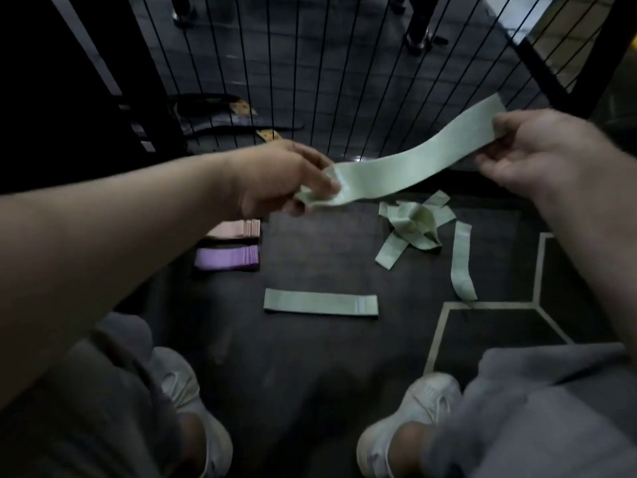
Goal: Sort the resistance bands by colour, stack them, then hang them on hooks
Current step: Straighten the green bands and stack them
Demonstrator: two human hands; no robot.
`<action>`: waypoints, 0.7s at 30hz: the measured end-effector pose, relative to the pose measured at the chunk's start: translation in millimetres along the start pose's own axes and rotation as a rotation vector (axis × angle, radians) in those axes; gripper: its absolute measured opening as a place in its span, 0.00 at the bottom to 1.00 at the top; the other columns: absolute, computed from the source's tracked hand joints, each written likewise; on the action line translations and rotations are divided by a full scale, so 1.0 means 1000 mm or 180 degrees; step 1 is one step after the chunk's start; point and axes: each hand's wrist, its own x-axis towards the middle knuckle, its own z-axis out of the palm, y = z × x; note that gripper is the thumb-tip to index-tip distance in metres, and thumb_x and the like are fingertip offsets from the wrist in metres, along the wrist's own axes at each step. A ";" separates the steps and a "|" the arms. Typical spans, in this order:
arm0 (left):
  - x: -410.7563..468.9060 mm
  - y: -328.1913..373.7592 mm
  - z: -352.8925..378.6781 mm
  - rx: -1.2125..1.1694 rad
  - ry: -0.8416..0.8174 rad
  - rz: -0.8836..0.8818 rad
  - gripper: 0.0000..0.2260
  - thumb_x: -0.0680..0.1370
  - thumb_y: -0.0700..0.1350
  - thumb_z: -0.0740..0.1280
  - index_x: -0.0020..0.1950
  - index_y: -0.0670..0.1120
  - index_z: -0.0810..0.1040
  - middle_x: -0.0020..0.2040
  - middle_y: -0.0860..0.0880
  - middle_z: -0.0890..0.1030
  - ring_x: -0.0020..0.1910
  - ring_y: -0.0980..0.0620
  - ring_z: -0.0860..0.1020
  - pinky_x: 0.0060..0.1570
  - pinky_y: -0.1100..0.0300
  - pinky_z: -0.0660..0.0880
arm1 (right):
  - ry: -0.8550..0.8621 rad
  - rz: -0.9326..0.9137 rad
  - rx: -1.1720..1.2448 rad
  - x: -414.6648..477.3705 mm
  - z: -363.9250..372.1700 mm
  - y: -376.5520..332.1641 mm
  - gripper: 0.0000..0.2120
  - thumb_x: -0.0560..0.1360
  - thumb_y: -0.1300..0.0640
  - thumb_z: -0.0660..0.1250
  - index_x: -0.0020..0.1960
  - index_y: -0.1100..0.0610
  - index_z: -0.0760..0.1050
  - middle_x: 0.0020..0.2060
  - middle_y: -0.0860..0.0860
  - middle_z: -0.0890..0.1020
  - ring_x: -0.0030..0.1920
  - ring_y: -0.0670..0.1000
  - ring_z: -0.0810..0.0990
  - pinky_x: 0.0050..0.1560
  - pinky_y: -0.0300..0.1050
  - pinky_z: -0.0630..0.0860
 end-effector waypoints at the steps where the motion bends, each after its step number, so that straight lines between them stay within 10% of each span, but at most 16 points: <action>1: 0.000 0.001 0.001 0.0082 0.0124 0.0033 0.04 0.74 0.35 0.71 0.47 0.42 0.81 0.37 0.47 0.82 0.30 0.53 0.75 0.22 0.64 0.67 | -0.0006 0.0125 -0.0142 -0.001 0.001 0.004 0.07 0.82 0.61 0.60 0.58 0.59 0.72 0.48 0.52 0.81 0.45 0.48 0.81 0.40 0.45 0.80; 11: -0.002 -0.002 0.014 0.0965 0.0316 0.0125 0.11 0.69 0.37 0.77 0.48 0.48 0.84 0.47 0.46 0.86 0.51 0.41 0.83 0.54 0.43 0.80 | -0.0553 -0.0103 -0.1559 -0.031 0.015 0.033 0.13 0.77 0.63 0.68 0.60 0.54 0.75 0.55 0.53 0.80 0.53 0.52 0.82 0.44 0.47 0.81; 14: -0.003 0.002 0.024 0.1092 0.0142 0.0464 0.11 0.70 0.34 0.76 0.48 0.47 0.85 0.45 0.46 0.86 0.46 0.49 0.84 0.50 0.52 0.82 | -0.1567 -0.1345 -0.3120 -0.052 0.022 0.049 0.28 0.73 0.57 0.74 0.71 0.48 0.69 0.63 0.45 0.76 0.62 0.44 0.75 0.60 0.39 0.73; 17: -0.004 0.005 0.029 0.1016 0.0078 0.0767 0.14 0.70 0.31 0.75 0.51 0.44 0.83 0.48 0.43 0.85 0.45 0.47 0.84 0.48 0.52 0.82 | -0.2716 -0.1242 -0.3181 -0.065 0.029 0.061 0.24 0.76 0.61 0.72 0.69 0.57 0.71 0.61 0.49 0.81 0.62 0.43 0.79 0.66 0.41 0.74; 21: -0.001 -0.002 0.030 0.0019 0.0493 0.0848 0.21 0.65 0.30 0.76 0.53 0.45 0.75 0.44 0.45 0.81 0.40 0.50 0.80 0.41 0.56 0.79 | -0.2245 -0.1281 -0.3000 -0.063 0.031 0.057 0.09 0.76 0.58 0.72 0.55 0.57 0.80 0.47 0.53 0.86 0.47 0.46 0.85 0.54 0.42 0.81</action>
